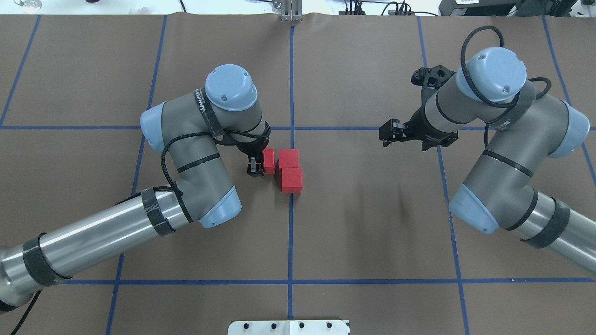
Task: Form red blocks into L shape at center
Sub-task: 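Lower the cube beside the farther cube and open the left gripper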
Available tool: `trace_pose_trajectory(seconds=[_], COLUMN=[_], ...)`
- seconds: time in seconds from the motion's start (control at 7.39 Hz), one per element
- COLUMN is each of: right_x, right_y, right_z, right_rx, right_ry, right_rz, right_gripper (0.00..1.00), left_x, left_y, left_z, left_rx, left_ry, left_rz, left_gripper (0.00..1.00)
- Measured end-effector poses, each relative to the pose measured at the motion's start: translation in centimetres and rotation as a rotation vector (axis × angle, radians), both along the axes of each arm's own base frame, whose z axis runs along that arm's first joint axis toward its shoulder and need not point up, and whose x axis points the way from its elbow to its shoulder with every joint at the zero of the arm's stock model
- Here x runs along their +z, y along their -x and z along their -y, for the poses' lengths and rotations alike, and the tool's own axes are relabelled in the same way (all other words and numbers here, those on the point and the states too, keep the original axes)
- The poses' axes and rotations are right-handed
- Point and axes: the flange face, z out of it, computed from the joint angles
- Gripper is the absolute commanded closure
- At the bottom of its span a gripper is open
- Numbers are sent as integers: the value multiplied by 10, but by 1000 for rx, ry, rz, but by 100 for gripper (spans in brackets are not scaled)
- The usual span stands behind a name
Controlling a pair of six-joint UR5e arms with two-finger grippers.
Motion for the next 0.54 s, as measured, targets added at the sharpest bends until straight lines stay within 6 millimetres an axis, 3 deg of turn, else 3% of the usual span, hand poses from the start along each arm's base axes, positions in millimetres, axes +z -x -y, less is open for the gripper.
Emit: trace_pose_trajectory(seconds=[0.54], right_x=[6], right_y=[-6], right_z=[0], right_rx=[2], right_ry=[1], right_rz=[11], right_gripper=[0], left_x=[-4], left_y=[-5], left_z=[1], left_rx=[-4], left_ry=[7], left_rz=[2], left_gripper=[100])
